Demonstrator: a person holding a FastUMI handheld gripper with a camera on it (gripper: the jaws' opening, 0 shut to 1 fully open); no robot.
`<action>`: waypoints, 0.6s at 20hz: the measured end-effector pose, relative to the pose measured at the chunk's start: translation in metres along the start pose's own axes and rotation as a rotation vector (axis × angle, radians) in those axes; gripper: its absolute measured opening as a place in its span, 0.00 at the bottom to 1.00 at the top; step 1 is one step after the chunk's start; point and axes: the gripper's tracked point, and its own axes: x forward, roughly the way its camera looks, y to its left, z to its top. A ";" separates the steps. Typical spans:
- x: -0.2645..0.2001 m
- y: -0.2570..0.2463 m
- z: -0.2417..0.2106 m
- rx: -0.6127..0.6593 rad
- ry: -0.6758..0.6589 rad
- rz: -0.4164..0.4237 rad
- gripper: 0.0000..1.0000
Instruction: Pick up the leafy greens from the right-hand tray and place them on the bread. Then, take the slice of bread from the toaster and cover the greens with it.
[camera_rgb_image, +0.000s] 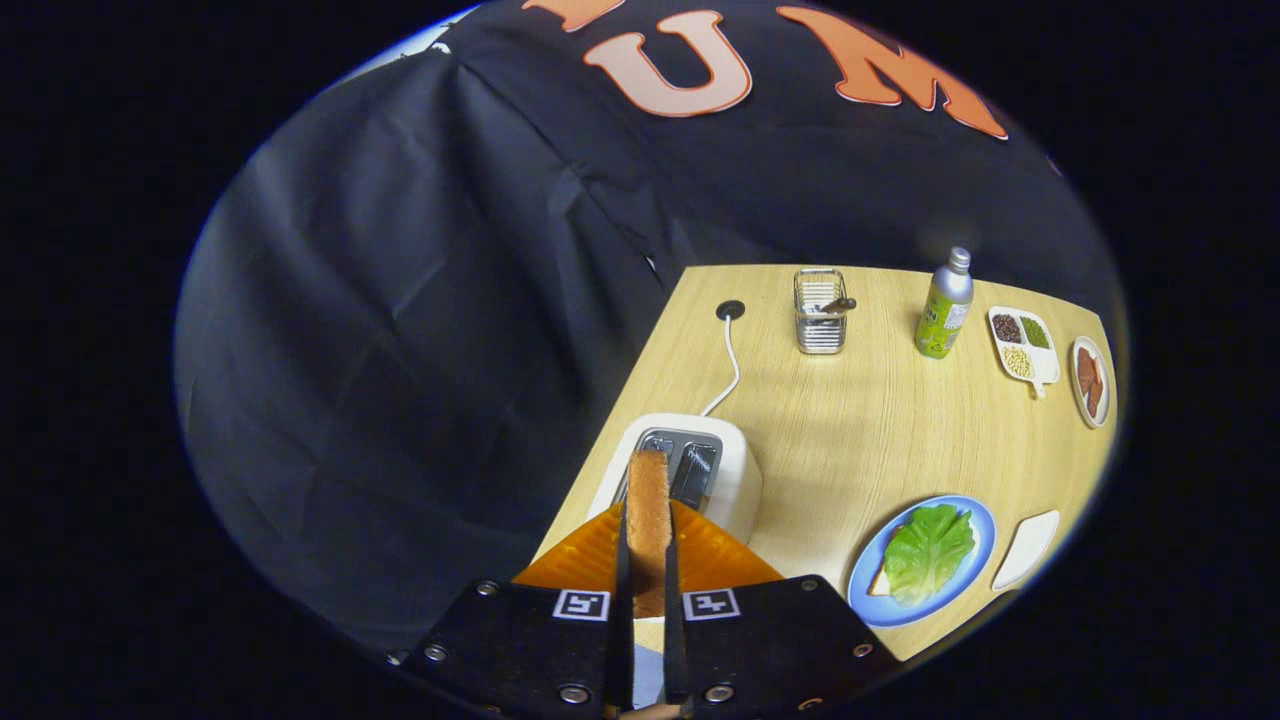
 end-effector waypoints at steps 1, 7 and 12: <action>-0.010 -0.004 0.003 -0.002 -0.019 0.002 0.12; -0.044 -0.042 -0.008 -0.014 -0.064 -0.006 0.12; -0.055 -0.094 -0.038 0.016 -0.052 -0.002 0.12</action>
